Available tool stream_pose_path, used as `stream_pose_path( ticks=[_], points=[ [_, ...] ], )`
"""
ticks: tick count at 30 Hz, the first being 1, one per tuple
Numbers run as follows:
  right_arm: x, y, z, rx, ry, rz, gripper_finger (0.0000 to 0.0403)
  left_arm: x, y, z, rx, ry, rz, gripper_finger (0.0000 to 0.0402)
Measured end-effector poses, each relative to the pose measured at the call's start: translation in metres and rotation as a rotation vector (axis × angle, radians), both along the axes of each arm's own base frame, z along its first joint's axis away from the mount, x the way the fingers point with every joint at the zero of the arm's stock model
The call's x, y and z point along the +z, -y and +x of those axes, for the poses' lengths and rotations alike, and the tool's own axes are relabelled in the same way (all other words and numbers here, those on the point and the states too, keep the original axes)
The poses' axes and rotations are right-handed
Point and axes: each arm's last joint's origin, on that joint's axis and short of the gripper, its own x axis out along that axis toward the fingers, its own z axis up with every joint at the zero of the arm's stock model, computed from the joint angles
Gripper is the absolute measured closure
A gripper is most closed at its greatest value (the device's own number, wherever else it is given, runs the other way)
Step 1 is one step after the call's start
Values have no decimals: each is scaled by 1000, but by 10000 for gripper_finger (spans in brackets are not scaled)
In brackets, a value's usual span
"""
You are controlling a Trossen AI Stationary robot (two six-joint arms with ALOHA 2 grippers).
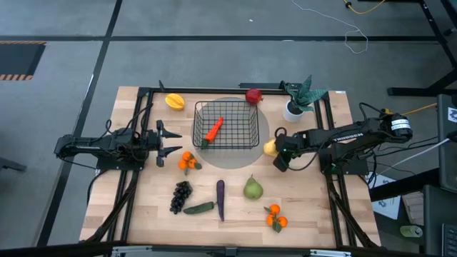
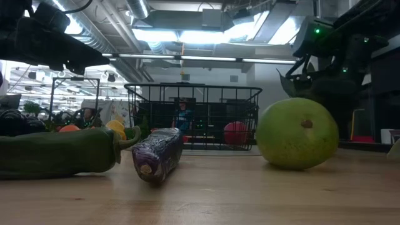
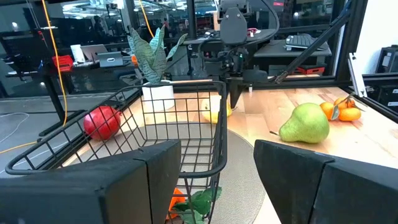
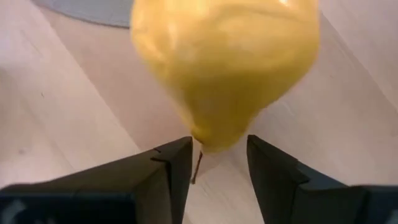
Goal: Build produce basket
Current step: Put the yellow pear into the wire basket
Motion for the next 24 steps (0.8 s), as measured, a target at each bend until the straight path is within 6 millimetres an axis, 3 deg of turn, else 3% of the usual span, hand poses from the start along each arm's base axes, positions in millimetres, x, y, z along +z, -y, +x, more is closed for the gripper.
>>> stream_pose_path(
  ticks=[9, 17, 24],
  points=[
    [-1, 0, 0, -45, 13, 12, 262, 0, 0, 0, 0, 0, 0, 207],
    [-18, 0, -11, -50, 0, 12, 262, 0, 0, 0, 0, 1, 0, 207],
    [-20, 0, -11, -68, 17, 16, 264, 0, 0, 0, 0, 0, 0, 207]
  ],
)
